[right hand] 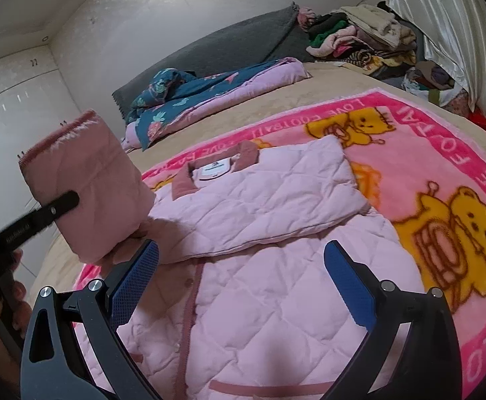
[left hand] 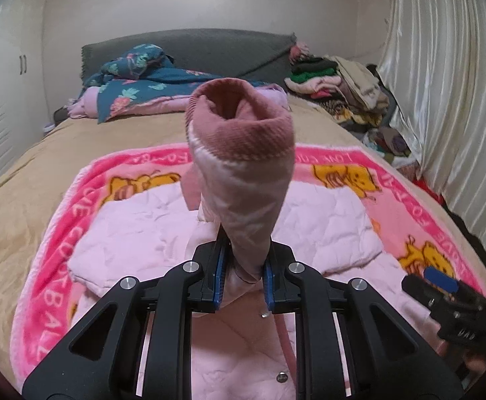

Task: Fold large clothes
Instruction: 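Carry the held sleeve over the jacket front with the left gripper, then lay the sleeve across the jacket front and open the left gripper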

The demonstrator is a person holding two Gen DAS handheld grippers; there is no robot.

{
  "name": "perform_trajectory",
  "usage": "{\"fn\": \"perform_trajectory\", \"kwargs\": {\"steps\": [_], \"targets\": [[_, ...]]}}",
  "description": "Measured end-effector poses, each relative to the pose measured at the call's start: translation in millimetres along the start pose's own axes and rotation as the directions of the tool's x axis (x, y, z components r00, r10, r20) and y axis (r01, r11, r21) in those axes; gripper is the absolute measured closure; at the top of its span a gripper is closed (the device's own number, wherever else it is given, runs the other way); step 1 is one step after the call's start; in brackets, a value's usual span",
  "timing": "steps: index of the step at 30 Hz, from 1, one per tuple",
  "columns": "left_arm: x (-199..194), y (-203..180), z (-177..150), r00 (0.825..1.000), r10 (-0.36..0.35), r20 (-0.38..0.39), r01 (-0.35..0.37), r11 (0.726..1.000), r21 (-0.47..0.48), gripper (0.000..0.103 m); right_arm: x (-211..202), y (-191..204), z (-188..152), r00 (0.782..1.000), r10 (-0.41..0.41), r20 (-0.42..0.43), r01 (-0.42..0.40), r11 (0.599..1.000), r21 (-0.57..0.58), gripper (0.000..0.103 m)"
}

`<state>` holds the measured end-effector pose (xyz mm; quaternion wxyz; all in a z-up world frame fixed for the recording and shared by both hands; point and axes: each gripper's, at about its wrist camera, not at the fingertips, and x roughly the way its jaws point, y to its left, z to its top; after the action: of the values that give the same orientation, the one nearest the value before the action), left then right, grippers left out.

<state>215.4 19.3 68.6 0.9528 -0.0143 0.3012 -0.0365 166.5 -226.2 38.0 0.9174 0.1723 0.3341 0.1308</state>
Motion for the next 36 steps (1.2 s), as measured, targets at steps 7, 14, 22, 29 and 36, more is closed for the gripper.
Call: {"fn": "perform_trajectory", "kwargs": {"steps": [7, 14, 22, 29, 36], "targets": [[29, -25, -17, 0.998, -0.002, -0.069, 0.007, 0.998, 0.070, 0.092, 3, -18, 0, 0.999, -0.035, -0.006, 0.035, 0.999, 0.028, 0.004], [50, -53, -38, 0.992, -0.009, -0.124, 0.031, 0.984, 0.175, 0.088, 1, -38, 1, 0.997, -0.080, -0.002, 0.080, 0.995, 0.054, 0.004], [61, -70, -65, 0.980, -0.029, -0.199, 0.080, 0.963, 0.255, 0.057, -8, -62, 2, 0.990, -0.144, 0.007, 0.143, 0.986, 0.083, 0.004], [46, -50, -73, 0.959, -0.132, -0.252, 0.181, 0.966, 0.184, 0.022, -8, -65, 1, 0.988, -0.157, 0.006, 0.156, 0.984, 0.083, 0.004], [35, 3, -43, 0.980, -0.089, -0.179, 0.100, 0.994, 0.054, 0.010, 12, -43, -5, 0.991, -0.129, -0.038, 0.130, 0.991, 0.036, 0.004]]}}
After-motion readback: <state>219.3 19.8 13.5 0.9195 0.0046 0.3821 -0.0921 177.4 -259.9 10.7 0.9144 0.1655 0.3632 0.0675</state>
